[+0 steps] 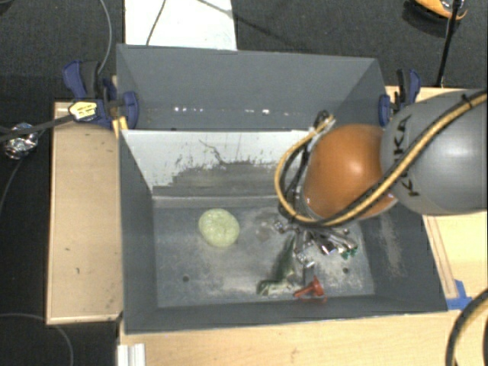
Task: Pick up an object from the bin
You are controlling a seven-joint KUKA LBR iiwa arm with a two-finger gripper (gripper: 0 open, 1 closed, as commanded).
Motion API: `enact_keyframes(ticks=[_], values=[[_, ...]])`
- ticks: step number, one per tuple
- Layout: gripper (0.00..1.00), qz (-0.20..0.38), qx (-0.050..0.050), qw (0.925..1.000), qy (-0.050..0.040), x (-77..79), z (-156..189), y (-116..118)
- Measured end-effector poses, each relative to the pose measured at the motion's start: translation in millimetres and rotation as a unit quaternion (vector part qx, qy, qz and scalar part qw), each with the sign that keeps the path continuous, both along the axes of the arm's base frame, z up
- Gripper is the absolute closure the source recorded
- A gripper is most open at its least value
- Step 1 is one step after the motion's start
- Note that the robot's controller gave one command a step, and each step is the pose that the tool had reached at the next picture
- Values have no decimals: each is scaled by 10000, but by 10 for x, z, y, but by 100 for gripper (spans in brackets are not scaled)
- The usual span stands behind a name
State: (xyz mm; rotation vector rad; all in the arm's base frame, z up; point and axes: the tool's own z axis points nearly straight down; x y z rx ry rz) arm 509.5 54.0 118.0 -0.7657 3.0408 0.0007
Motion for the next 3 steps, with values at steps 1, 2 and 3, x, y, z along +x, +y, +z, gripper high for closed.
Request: enact_keyframes(ticks=[1, 2, 3], values=[[0, 670, 16, 9977, -46, -299, -464, -268], [100, 1618, -3, 9868, -48, -252, -467, -282], [100, 1617, -3, 9868, -48, -252, -467, -282]])
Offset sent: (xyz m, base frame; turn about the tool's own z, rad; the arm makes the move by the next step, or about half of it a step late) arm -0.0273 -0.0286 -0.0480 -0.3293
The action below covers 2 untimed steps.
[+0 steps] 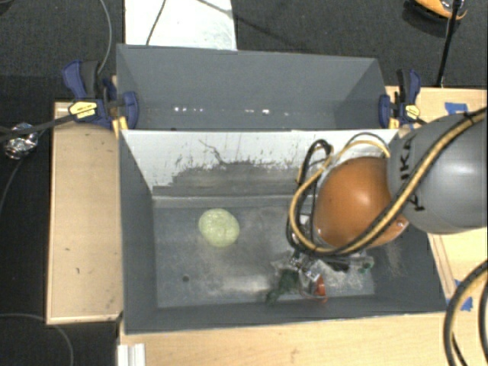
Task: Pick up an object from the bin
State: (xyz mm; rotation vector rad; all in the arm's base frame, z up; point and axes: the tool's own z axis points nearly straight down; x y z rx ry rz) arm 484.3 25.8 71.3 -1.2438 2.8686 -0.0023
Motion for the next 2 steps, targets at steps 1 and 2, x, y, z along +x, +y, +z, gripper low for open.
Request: enact_keyframes(ticks=[1, 2], values=[[100, -5, 3, 10000, 1, -5, 26, 0], [100, -9, 2, 10000, 16, -13, 115, 2]])
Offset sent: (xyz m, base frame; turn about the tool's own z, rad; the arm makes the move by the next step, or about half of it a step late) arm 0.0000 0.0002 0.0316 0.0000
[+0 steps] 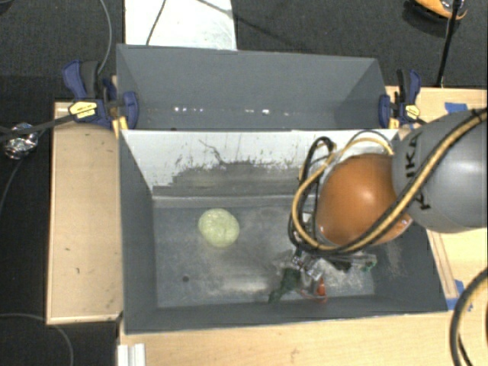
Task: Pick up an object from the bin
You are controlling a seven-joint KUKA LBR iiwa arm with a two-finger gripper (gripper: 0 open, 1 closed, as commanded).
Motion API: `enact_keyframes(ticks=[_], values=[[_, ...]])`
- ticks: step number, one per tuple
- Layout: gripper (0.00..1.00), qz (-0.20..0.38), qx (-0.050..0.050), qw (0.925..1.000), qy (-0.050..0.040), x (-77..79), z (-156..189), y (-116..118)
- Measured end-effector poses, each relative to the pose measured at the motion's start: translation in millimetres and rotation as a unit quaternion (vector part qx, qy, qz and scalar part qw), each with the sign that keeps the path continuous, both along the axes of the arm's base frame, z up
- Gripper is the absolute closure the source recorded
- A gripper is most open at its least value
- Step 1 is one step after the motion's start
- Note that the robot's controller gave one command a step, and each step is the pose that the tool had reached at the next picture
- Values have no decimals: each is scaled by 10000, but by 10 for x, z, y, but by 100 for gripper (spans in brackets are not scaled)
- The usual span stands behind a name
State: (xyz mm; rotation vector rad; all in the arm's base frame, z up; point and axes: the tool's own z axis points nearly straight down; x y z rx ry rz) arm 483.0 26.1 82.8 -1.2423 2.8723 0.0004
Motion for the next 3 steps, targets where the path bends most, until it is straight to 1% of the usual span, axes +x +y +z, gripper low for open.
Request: enact_keyframes(ticks=[1, 3], values=[[100, -4, 1, 10000, 5, -2, 97, 1], [100, -25, 5, 10000, -14, 6, 297, 2]])
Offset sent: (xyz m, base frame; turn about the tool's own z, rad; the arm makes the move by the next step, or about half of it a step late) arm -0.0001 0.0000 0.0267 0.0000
